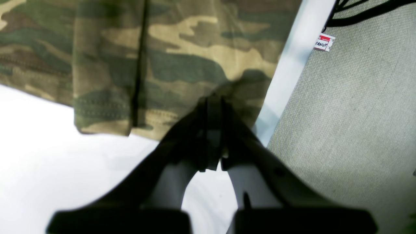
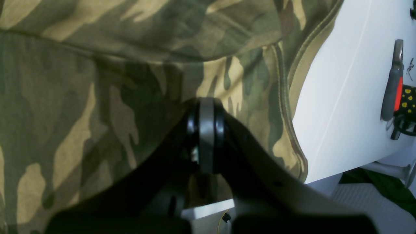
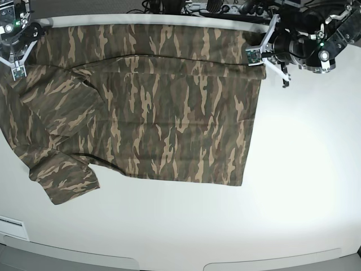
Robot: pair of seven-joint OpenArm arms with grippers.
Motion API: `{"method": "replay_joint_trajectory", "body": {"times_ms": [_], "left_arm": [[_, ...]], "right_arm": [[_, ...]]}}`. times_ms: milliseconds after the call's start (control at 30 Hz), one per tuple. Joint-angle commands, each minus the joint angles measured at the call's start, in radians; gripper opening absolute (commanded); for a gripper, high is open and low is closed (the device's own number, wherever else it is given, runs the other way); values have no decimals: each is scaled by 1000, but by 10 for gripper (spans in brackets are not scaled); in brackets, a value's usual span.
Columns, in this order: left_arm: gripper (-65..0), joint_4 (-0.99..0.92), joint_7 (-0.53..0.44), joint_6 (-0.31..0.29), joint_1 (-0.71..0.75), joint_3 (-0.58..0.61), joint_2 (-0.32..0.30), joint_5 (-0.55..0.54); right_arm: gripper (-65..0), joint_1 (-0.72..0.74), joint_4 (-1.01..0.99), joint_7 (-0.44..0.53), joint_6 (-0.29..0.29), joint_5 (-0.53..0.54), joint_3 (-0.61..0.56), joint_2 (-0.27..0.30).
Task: Fold the T-shirt properly
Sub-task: 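Pull the grasped edges toward the robot with both grippers and release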
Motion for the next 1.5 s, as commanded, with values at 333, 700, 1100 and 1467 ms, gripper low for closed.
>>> {"method": "replay_joint_trajectory", "body": {"times_ms": [333,700,1100,1467], "left_arm": [[-650,25,49,5,56,-7,-16,-110],[-650,77,44,76,80,-8,-16,82],[-650,146,45,76,80,-7,-16,106],[-650,192,-108,350,80,-81,-11,281]], "right_arm": [[-650,-20,-20,-90,34,-13,-12,-4],[-650,-20,-19,-82,10,-17,-12,-4],[-650,-15,179,-149,-34,-102,56,-2],[-650,-15,348,-40,-109,-116,192,-2]]}}
